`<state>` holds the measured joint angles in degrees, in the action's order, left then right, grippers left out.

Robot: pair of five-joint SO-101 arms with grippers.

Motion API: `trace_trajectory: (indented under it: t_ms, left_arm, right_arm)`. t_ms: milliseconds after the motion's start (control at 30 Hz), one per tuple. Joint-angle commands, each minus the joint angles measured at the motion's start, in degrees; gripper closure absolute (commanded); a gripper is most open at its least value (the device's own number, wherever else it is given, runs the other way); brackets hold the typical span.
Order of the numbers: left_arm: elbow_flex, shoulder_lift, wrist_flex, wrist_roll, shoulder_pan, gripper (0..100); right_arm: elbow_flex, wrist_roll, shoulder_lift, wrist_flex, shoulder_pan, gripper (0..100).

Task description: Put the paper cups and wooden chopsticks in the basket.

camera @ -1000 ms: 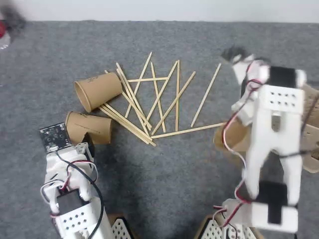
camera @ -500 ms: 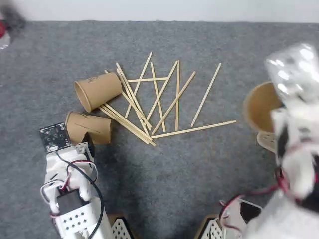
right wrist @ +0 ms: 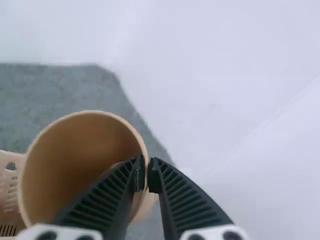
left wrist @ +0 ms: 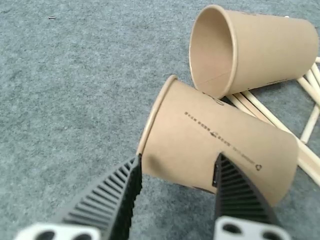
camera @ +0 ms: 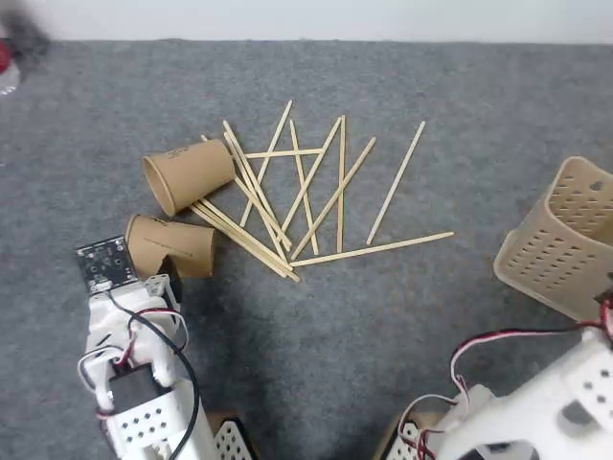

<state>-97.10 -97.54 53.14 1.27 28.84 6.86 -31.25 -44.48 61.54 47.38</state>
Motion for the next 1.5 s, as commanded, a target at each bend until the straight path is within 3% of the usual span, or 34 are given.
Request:
trace_trajectory:
  t_ms: [0, 233, 433, 667, 900, 1267, 1467]
  left_arm:
    - [0.31, -0.53, 0.09, 0.09, 0.0, 77]
    - [0.31, -0.53, 0.09, 0.09, 0.0, 77]
    - [0.31, -0.53, 0.09, 0.09, 0.0, 77]
    - [0.31, -0.53, 0.09, 0.09, -0.18, 77]
    - [0.31, -0.53, 0.09, 0.09, 0.0, 77]
    - [0.31, -0.53, 0.09, 0.09, 0.0, 77]
    - [0.31, -0.53, 0.09, 0.09, 0.0, 77]
  right_arm:
    - [5.54, 0.88, -0.84, -4.88, 0.48, 99.1]
    - [8.62, 8.0, -0.84, -6.81, -0.22, 99.1]
    - [10.46, 7.65, -0.84, -6.81, 1.27, 98.4]
    - [10.73, 7.74, -0.84, -8.4, 5.49, 76.9]
    - [12.57, 7.74, 2.07, -9.89, 4.35, 80.4]
    - [20.13, 5.71, 19.91, -12.35, 4.09, 80.9]
    - [16.97, 4.04, 17.45, -11.91, 4.09, 81.8]
